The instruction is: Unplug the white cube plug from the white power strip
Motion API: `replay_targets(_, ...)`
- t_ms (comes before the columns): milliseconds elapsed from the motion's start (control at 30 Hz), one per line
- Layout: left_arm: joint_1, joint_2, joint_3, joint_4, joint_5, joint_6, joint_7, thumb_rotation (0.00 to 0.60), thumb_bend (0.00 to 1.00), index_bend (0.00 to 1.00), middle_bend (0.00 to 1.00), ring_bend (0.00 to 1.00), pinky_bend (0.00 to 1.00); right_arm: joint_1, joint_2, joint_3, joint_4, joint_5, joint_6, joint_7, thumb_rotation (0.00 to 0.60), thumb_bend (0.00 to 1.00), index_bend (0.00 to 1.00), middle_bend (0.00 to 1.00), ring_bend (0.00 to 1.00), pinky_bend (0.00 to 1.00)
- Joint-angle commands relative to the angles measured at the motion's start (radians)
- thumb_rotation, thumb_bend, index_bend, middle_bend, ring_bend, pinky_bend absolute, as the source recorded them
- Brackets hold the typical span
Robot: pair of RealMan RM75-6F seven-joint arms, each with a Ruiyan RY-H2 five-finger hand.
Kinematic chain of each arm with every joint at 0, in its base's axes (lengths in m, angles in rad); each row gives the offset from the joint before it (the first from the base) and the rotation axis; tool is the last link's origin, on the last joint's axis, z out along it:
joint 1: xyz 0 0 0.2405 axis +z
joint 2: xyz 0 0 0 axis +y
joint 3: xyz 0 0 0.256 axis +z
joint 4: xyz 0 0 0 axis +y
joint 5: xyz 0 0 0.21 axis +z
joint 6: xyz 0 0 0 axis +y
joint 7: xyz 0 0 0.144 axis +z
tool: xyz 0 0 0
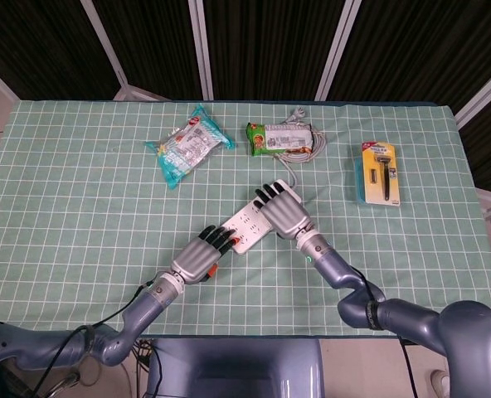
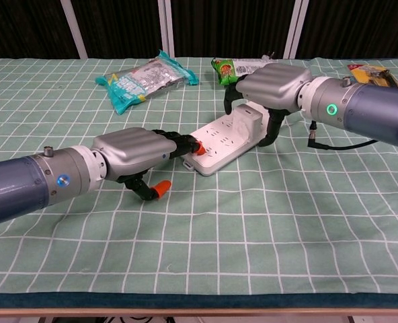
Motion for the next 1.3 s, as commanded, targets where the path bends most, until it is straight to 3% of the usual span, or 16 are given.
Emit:
replay_targets(33,0.0,0.0,0.001,0.001,-0.001,-0.001,-0.001,0.6,0.52,0.11,0.04,0.0,0.08,0.003,-0.013,-0.003,0.018,-0.001,-0.003,0.008,0.6,0.21,0.3,0.18,0.15,0.2)
replay_targets(333,-0.004,-0.006,0.004,0.008,0.001,-0.004,-0.011,0.6,0.52,0.11,0.04,0.0,0.08,0.009,-0.037,-0.005,0.06,-0.002,-0.001,0.029,0.6,0.22,0.35,0.19,0.15,0.21)
replay_targets(833,-0.004,-0.017,0.013,0.029,0.012,-0.008,-0.032,0.6,0.52,0.11,0.04,0.0,0.08,0.009,-0.052,-0.014,0.082,-0.011,0.005,0.044,0.6,0.52,0.53,0.22,0.16,0.21)
replay_targets(1300,0.004,-0.01,0.016,0.023,0.016,-0.002,-0.046,0.6,0.51,0.11,0.04,0.0,0.08,0.0,-0.022,0.006,0.009,-0.007,0.062,0.0,0.6,0.58,0.62,0.22,0.16,0.22)
